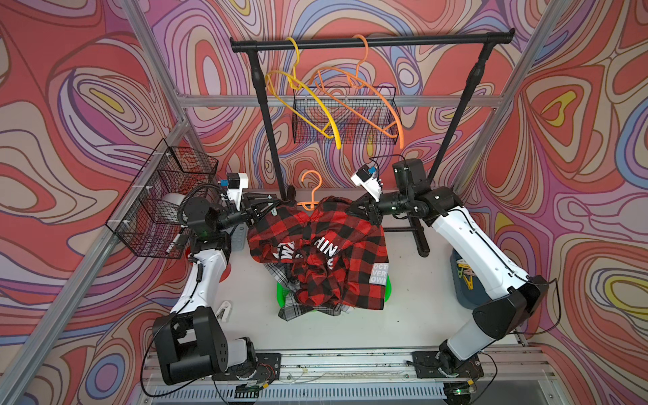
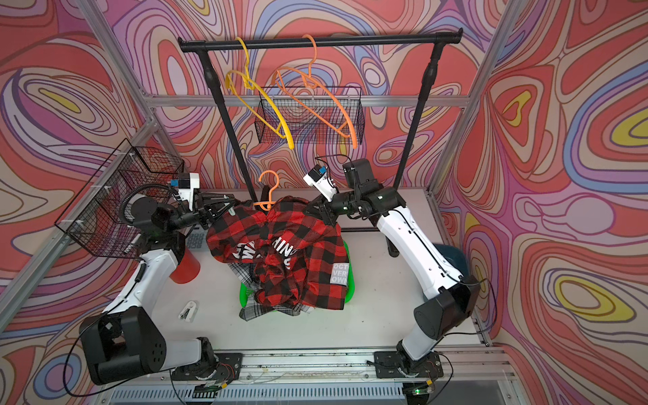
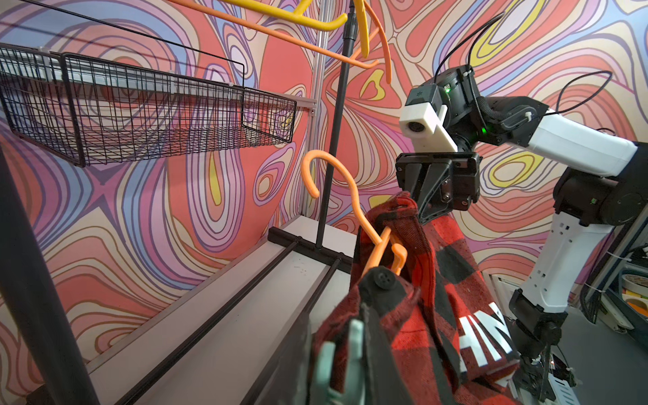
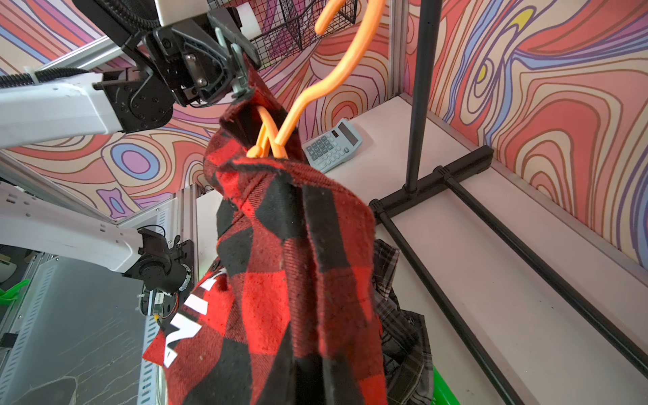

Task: Remove the clothespins securing long-sleeve shirts to the hanger
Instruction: Remove the clamp from the hanger.

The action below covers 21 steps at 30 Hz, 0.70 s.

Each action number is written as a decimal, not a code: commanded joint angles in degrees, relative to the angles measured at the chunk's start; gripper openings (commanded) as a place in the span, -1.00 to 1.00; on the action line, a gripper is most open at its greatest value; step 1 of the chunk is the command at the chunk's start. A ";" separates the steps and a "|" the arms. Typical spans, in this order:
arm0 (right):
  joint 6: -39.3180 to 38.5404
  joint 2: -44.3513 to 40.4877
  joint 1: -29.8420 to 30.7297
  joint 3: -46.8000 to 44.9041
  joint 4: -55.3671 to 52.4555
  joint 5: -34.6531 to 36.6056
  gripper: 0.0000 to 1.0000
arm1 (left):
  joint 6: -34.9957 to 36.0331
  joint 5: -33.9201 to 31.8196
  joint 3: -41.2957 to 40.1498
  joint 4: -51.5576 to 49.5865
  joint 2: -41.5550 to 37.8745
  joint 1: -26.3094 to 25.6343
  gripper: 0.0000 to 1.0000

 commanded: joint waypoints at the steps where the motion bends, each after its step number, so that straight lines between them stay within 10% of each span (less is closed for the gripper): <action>1: -0.65 0.32 0.42 1.58 0.22 -0.75 -1.00 | -1.70 1.79 2.23 3.74 0.11 -0.24 -0.96; 14: 6.44 -1.79 3.64 -14.26 7.16 8.60 -1.00 | -24.12 -4.34 6.62 25.62 -3.03 -0.52 -1.00; 21: 18.37 -7.14 5.32 -30.89 20.16 17.42 -1.00 | -14.59 -9.11 3.22 8.30 -10.48 -4.57 -1.00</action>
